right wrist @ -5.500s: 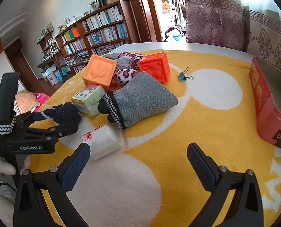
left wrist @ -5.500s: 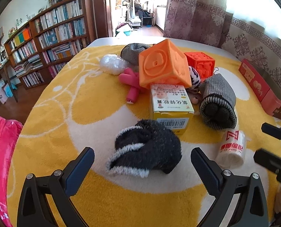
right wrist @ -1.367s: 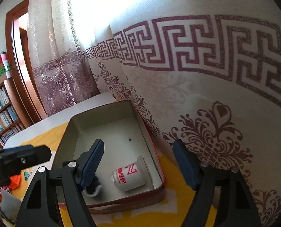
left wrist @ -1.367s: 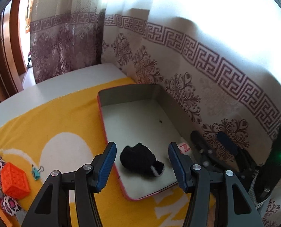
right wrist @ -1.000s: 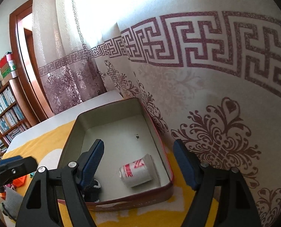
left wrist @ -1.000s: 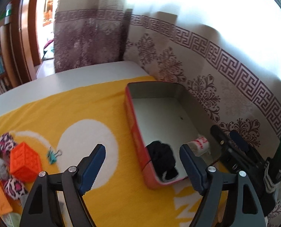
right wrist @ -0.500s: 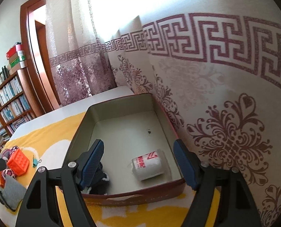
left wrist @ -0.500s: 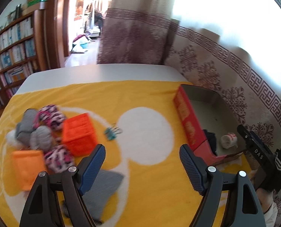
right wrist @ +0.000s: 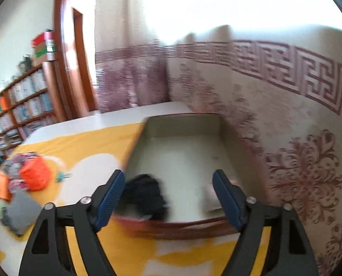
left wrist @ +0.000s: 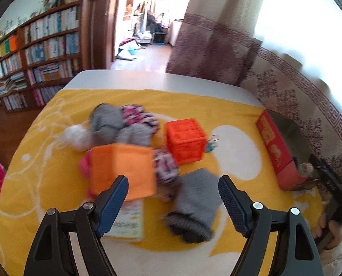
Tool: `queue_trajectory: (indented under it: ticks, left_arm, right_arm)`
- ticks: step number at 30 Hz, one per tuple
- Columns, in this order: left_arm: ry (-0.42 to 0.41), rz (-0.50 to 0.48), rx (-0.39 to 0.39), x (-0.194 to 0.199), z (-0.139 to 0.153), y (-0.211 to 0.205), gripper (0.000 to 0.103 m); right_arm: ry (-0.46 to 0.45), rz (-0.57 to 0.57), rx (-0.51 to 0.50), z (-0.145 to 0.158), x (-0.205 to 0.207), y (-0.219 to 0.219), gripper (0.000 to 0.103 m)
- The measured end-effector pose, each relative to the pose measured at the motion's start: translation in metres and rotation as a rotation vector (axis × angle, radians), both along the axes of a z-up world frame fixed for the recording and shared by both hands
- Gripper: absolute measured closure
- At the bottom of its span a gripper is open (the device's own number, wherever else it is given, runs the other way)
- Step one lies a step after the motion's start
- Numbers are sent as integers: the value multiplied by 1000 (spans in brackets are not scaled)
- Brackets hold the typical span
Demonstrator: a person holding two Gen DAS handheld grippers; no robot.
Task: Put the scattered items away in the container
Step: 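Withdraw both grippers from the red tin back over the blanket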
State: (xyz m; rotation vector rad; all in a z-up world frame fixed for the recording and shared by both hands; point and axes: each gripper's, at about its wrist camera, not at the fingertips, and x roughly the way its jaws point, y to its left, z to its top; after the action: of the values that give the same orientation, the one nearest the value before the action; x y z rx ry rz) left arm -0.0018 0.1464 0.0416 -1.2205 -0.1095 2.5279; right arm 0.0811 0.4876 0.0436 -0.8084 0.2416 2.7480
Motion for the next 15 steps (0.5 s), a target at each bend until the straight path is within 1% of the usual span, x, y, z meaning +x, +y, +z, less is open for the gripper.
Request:
queue_trajectory:
  ticks: [2,5,7,8,10,15]
  left_arm:
    - [-9,19,-1,1,-5,-12,21]
    - [-21,38,10,3,-8,-26,21]
    - [-19,44,18,6,-8,-34,21]
    - [-18,43,23,8,-7,-37,21]
    - [-13,40,26,11,-4,-41,21]
    - [-8,22,6,20,-7,-51,21]
  right_arm:
    - [-3,105,-47,2,-3,-19,16]
    - [-46,302,-103,1,-14,-57,13]
    - [-62,384,-121,0,-19,-77,8]
    - [-67,415,-128,-1,-21,-86,4]
    - [-75,461,-140,-2,-24,-102,1]
    - [-101,527,-146,-7,-26,-130,1]
